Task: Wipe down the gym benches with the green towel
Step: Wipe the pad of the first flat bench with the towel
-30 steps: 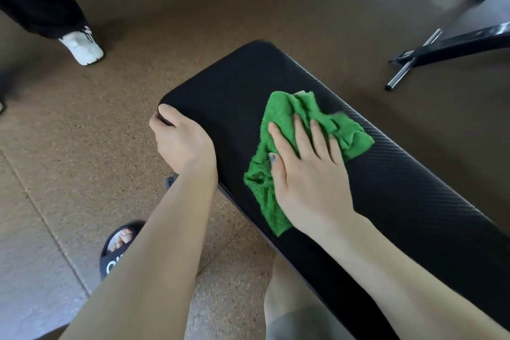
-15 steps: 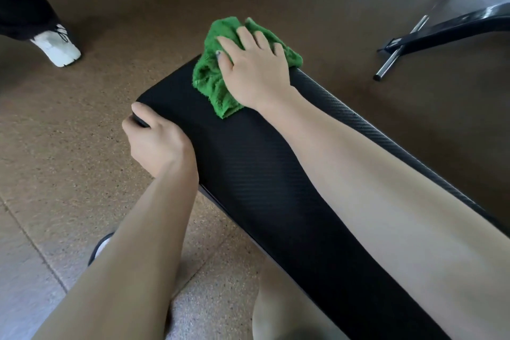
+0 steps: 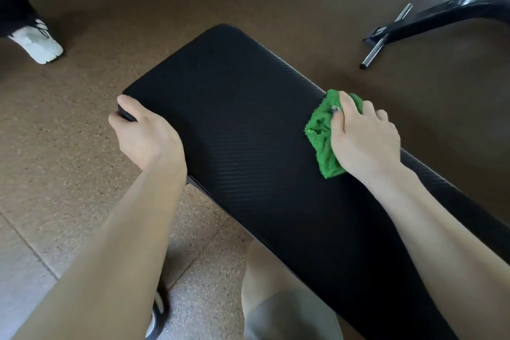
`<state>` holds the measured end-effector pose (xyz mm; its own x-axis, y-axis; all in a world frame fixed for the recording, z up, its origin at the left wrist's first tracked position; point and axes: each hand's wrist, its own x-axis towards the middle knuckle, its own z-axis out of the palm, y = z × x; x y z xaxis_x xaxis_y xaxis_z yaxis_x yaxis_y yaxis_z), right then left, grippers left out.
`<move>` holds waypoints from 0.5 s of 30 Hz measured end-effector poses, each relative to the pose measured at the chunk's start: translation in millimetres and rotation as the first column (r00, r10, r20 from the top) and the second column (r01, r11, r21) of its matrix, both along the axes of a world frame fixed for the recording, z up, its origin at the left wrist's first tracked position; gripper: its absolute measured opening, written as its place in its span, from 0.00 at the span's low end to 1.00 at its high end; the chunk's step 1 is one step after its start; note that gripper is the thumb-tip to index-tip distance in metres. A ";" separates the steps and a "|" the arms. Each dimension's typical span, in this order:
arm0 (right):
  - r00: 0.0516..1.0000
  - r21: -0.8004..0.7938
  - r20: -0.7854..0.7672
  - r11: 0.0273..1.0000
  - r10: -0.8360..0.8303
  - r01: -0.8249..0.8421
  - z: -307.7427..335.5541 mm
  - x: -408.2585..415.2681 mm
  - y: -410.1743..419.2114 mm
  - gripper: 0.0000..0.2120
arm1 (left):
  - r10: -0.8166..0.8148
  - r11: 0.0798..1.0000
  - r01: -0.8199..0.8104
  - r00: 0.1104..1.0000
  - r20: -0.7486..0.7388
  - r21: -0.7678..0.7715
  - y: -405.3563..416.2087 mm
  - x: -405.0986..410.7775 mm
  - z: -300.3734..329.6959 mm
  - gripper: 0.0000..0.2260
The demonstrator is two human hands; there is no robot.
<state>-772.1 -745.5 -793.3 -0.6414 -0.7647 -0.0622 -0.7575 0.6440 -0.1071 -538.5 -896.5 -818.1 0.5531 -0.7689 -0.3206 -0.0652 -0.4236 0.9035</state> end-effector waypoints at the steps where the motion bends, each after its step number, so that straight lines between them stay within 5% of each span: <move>1: 1.000 -0.002 0.001 1.000 -0.009 0.009 0.1 4.5 -14.2 0.24 | 0.005 1.000 -0.005 1.000 -0.004 -0.001 -0.5 -0.6 -1.4 0.21; 9: 0.981 0.007 -0.022 0.981 0.192 -0.192 -6.0 76.1 -176.1 0.26 | 0.030 1.000 -0.030 0.999 0.028 0.005 -7.2 -2.6 -6.8 0.15; 15: 0.957 -0.091 -0.091 0.955 0.274 -0.282 -16.0 62.5 -77.8 0.25 | -0.098 0.993 0.110 0.960 0.263 -0.031 0.3 1.4 3.2 0.23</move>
